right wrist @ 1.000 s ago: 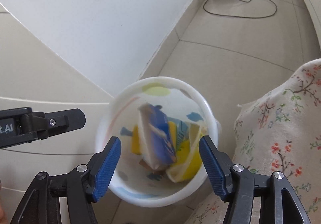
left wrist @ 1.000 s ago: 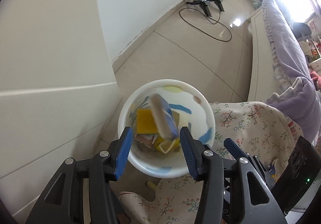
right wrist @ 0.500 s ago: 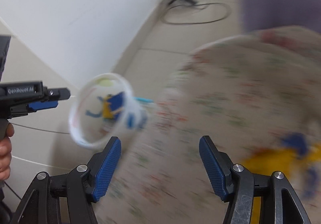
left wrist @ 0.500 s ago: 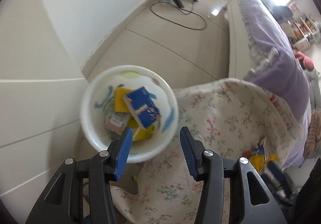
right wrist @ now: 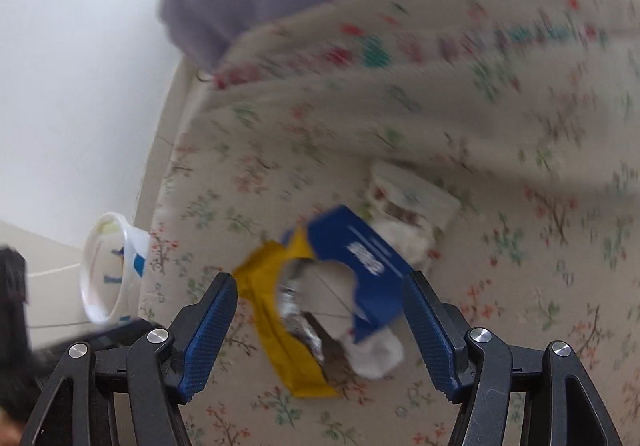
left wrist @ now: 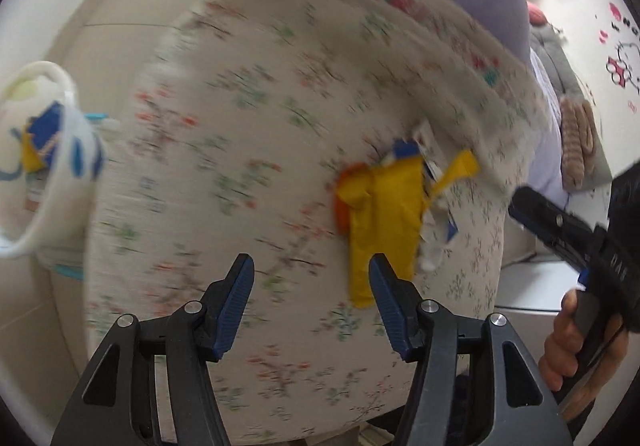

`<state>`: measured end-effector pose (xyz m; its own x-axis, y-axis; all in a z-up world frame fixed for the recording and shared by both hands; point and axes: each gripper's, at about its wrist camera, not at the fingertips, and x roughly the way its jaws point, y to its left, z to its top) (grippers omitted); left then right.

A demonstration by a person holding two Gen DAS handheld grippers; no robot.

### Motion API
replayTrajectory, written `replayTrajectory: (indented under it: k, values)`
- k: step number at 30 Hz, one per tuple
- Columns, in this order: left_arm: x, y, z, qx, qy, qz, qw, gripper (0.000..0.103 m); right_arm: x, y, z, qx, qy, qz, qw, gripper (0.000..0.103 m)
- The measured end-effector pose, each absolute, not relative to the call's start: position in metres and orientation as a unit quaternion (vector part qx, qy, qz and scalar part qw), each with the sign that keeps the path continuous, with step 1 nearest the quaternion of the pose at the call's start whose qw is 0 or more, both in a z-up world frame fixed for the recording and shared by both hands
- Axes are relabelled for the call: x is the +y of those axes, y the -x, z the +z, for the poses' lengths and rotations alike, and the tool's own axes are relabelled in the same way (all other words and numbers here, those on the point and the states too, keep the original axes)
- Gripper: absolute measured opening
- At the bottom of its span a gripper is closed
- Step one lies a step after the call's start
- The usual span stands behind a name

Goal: Collect trash
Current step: 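Grasp the yellow snack wrapper with the left tool while the right tool grasps the blue biscuit box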

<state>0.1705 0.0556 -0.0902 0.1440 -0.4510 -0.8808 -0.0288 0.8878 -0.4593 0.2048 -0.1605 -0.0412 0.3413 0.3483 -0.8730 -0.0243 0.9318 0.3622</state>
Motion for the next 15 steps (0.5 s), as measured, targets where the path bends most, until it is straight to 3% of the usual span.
replayTrajectory:
  k: [12, 13, 14, 15]
  values:
    - [-0.021, -0.164, -0.124, 0.625, 0.193, -0.168, 0.737, 0.067, -0.187, -0.228, -0.077, 0.592, -0.086, 0.057, 0.8, 0.073]
    - [-0.026, -0.168, -0.124, 0.623, 0.181, -0.171, 0.741, 0.061, -0.185, -0.23, -0.082, 0.596, -0.084, 0.061, 0.796, 0.073]
    - [-0.029, -0.168, -0.124, 0.62, 0.167, -0.177, 0.746, 0.046, -0.184, -0.231, -0.087, 0.6, -0.085, 0.064, 0.793, 0.073]
    - [-0.031, -0.168, -0.124, 0.62, 0.154, -0.18, 0.748, 0.043, -0.182, -0.233, -0.092, 0.606, -0.089, 0.071, 0.787, 0.073]
